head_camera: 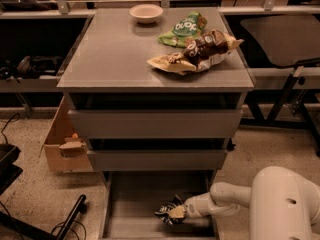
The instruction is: Place blue chip bag into bottom drawer
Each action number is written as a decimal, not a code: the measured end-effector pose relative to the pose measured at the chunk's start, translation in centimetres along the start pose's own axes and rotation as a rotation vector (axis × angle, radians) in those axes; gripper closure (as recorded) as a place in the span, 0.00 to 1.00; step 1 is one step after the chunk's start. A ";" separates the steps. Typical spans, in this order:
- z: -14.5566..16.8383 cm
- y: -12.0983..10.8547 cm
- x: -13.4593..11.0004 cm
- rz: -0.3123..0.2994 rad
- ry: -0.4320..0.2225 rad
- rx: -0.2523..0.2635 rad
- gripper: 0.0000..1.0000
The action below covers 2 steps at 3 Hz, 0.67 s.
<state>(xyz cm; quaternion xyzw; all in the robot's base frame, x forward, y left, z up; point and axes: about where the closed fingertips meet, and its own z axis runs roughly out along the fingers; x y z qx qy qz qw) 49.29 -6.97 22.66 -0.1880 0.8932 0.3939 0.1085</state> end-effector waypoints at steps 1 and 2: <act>2.2 -3.5 -0.2 0.074 -0.078 0.034 0.98; 2.2 -3.5 -0.2 0.074 -0.078 0.034 0.75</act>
Offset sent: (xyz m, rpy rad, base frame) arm 0.0138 -0.0040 -0.0288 0.0047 -0.0011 -0.0916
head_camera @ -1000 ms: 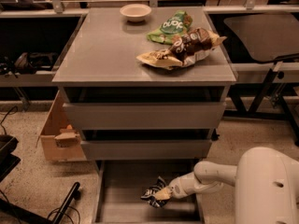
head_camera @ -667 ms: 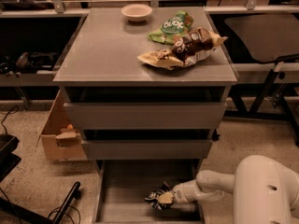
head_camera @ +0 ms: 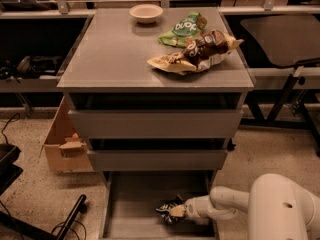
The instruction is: Place blue chip bag into bottom drawer
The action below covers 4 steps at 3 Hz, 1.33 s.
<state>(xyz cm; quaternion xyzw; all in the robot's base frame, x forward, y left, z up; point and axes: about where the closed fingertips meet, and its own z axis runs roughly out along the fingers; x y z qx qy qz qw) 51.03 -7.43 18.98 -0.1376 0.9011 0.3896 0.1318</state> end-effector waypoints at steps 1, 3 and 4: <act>0.0 0.0 0.0 0.000 0.000 0.000 0.51; -0.3 0.7 0.3 -0.044 0.035 -0.020 0.01; -2.1 2.3 0.6 -0.101 0.073 -0.041 0.00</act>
Offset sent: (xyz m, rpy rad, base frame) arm 0.0000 0.0000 0.0000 0.0000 0.0000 0.0000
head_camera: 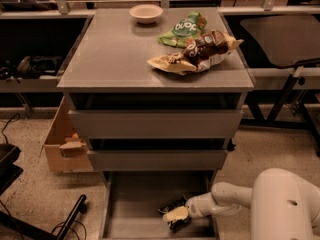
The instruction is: Place blue chip bag into bottom drawer
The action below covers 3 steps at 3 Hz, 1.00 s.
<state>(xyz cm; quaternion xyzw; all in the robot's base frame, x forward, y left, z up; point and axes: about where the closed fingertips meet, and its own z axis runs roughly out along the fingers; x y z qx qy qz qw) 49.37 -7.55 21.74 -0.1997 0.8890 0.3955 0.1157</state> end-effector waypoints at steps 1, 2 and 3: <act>-3.1 2.2 1.0 -0.070 0.077 0.000 0.00; -9.2 5.0 3.5 -0.162 0.149 0.034 0.00; -15.7 8.4 6.7 -0.208 0.203 0.102 0.00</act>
Offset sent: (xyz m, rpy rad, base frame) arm -0.1227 -0.1047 0.1830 -0.2118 -0.0902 0.3486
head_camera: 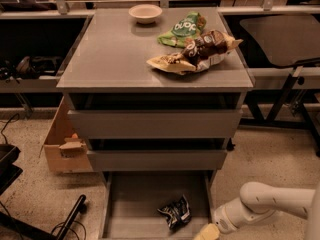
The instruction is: Place blue chip bag into bottom drawer
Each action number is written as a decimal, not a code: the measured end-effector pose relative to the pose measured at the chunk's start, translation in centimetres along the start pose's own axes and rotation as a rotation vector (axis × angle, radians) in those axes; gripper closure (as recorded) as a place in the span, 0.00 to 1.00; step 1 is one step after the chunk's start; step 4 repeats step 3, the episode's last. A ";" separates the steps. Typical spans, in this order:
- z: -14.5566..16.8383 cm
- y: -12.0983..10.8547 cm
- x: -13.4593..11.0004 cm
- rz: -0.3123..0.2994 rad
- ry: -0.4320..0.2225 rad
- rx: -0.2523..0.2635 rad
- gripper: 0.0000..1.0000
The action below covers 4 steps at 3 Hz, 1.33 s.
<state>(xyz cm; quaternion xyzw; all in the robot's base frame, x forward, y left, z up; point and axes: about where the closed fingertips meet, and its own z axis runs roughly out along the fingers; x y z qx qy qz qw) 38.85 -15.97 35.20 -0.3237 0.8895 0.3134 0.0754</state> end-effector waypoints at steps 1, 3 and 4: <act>-4.8 5.0 3.8 0.020 0.043 0.030 0.00; -11.5 17.3 8.8 0.012 0.225 0.005 0.00; -11.5 17.3 8.8 0.012 0.225 0.005 0.00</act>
Offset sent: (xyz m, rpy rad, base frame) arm -0.1392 -0.0645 0.3050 -0.3310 -0.1247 0.0451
